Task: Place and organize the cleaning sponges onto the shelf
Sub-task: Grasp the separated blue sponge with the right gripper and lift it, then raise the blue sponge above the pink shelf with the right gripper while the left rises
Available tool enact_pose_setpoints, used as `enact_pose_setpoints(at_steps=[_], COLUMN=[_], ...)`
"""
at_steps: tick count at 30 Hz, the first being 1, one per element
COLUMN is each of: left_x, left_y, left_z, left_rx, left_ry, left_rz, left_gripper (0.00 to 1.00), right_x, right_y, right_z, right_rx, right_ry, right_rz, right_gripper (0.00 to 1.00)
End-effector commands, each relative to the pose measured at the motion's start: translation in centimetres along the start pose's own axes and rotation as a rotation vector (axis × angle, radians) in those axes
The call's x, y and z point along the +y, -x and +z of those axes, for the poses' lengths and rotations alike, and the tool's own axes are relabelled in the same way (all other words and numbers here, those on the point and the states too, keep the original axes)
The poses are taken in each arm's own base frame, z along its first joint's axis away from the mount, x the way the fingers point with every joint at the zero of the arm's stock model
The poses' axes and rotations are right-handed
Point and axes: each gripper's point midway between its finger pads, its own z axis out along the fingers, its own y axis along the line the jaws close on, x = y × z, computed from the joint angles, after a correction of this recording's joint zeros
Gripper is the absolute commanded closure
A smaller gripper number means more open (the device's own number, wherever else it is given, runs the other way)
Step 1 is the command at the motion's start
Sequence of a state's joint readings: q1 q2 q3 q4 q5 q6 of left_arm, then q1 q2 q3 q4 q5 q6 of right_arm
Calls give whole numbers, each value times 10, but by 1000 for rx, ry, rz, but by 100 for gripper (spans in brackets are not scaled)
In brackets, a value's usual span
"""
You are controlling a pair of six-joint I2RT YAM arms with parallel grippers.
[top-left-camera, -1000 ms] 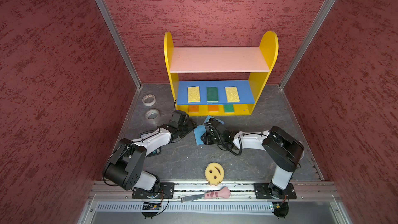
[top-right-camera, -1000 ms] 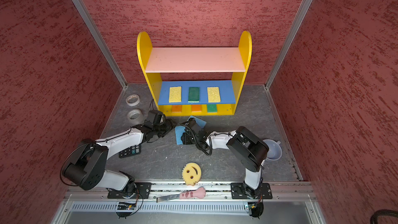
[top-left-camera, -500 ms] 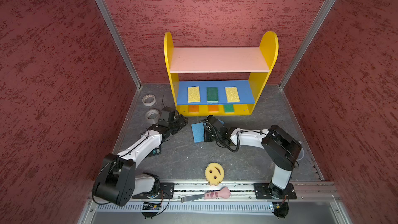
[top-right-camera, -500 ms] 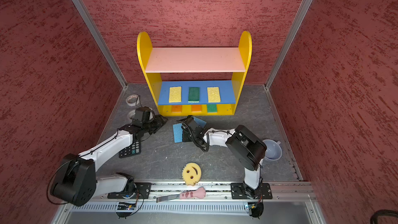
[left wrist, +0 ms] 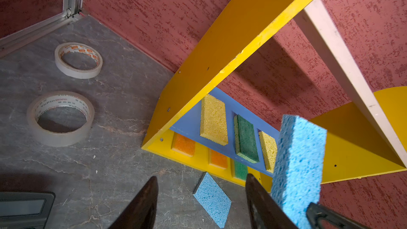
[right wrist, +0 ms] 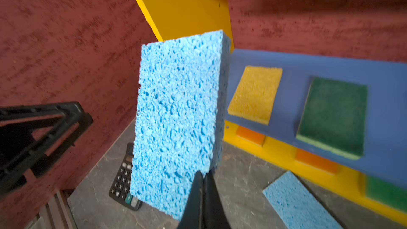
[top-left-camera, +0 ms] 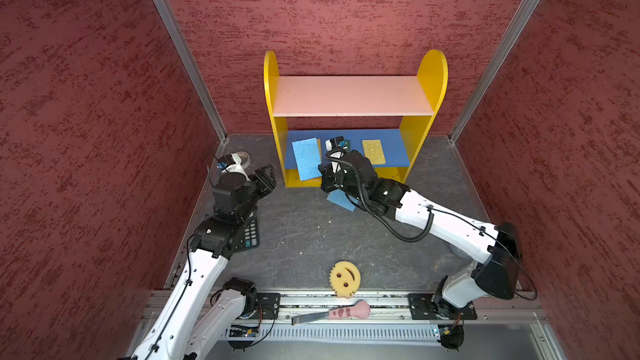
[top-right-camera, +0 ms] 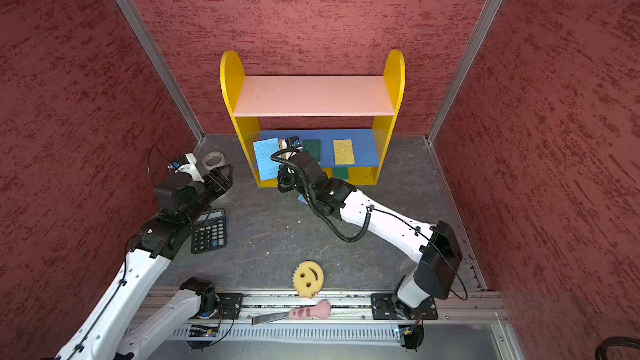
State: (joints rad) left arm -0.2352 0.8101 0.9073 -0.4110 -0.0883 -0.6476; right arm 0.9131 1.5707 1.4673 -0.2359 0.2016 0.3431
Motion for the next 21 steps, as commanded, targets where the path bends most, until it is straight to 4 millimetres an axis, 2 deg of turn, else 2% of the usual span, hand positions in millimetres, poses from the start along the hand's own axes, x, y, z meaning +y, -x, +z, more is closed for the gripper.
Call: enact_pose_setpoints(at_steps=[1,5,10,13,17,21], left_x=[-10,-49,-99,-123,-155,-179], left_y=[6,22,55,84,132,178], left_z=[2,7,6,2,-10,-18], left_rx=[27,33,26,-28,-209,-366], left_ry=[-13,-139,-252,-288,-367,-391], left_rz=[46,63,142,164,156,169], left_gripper=[37,37,38,38,37,38], right_x=[5,19,24,19,6,-2], right_y=[52,107,162,187,216,235], right_z=[-17,-29,-32,-23,-3,15], right_rx=[-118,-259,-393,-454,-503,-502], right_ry=[-36,-32,-77,-97,-136,-153], right_rz=[-85,-158,-221,-248,-262,-256], right_gripper=[100,100,100,100,100,100])
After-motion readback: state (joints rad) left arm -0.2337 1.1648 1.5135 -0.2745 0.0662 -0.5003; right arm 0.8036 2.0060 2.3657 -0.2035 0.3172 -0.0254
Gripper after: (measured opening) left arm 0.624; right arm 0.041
